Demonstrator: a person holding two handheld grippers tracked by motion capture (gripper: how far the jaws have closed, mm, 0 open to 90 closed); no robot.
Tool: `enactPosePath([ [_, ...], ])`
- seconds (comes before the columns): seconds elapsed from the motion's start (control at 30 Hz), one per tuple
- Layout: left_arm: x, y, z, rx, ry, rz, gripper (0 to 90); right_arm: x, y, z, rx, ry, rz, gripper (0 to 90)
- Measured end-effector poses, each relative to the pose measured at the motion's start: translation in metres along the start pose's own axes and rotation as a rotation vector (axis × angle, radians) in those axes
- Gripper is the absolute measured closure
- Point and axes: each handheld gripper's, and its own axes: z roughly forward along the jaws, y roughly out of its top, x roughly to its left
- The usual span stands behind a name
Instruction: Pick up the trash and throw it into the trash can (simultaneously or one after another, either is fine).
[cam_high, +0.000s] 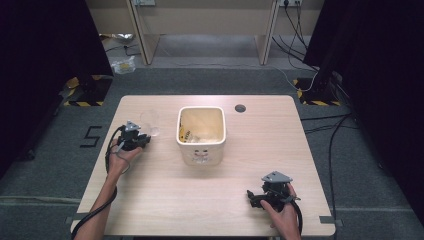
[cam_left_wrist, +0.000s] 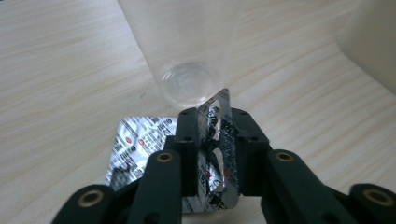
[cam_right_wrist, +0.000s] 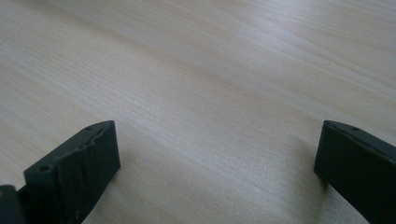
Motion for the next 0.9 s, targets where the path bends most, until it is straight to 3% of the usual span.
enactPosePath([
  [0.37,0.009,0.01,-0.02,-0.073,-0.052,-0.059,82.3,0.0,0.0,0.0,0.0,0.002,-0.001,0.2],
  [0.6,0.014,0.013,-0.036,-0.099,-0.059,-0.072,82.3,0.0,0.0,0.0,0.0,0.002,-0.001,0.2],
  [0.9,0.014,0.02,-0.067,-0.129,-0.057,-0.043,82.2,0.0,0.0,0.0,0.0,0.003,-0.001,0.2],
])
